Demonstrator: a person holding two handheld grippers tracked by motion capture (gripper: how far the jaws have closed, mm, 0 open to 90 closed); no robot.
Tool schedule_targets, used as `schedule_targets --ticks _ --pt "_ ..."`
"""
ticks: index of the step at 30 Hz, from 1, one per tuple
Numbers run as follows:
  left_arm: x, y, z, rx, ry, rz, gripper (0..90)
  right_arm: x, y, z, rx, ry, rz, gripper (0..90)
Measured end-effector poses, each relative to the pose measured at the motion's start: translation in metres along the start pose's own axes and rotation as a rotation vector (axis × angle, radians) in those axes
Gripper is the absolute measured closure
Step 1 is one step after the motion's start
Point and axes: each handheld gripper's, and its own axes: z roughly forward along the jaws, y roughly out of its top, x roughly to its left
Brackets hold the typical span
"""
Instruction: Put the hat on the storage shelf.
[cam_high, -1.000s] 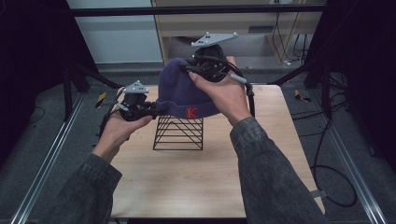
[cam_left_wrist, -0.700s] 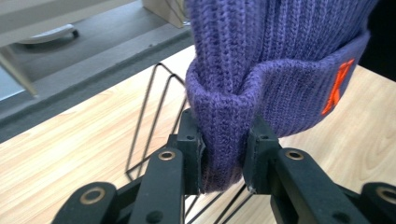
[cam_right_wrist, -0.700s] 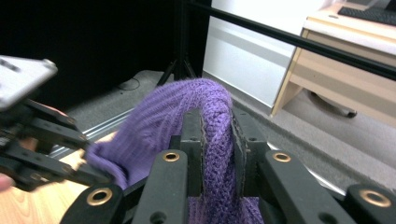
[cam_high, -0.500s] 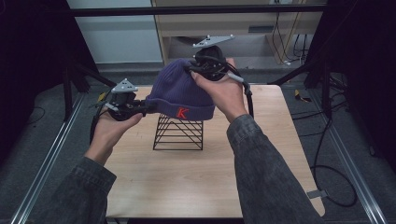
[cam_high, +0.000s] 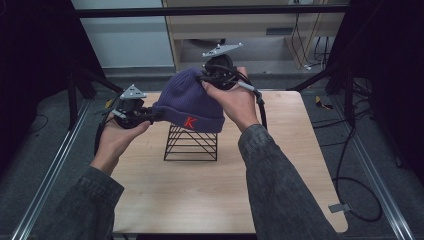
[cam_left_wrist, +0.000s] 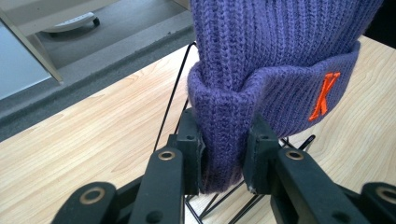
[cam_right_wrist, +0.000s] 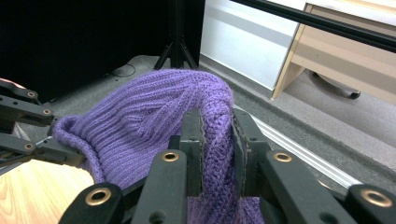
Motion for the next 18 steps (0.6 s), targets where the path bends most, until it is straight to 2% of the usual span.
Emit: schedule_targets --ticks 5,16,18 --pt "0.001 -0.009 0.008 0.007 -0.002 -0.027 71.2 0.004 -0.005 0.001 0.016 0.005 -0.017 76.6" --pt "0.005 -0.026 0.018 0.027 -0.013 -0.049 71.0 0.012 -0.016 0.008 0.048 0.027 -0.022 76.1" --pt "0.005 -0.029 0.019 0.033 -0.014 -0.047 70.9 0.015 -0.016 0.009 0.050 0.030 -0.037 76.1"
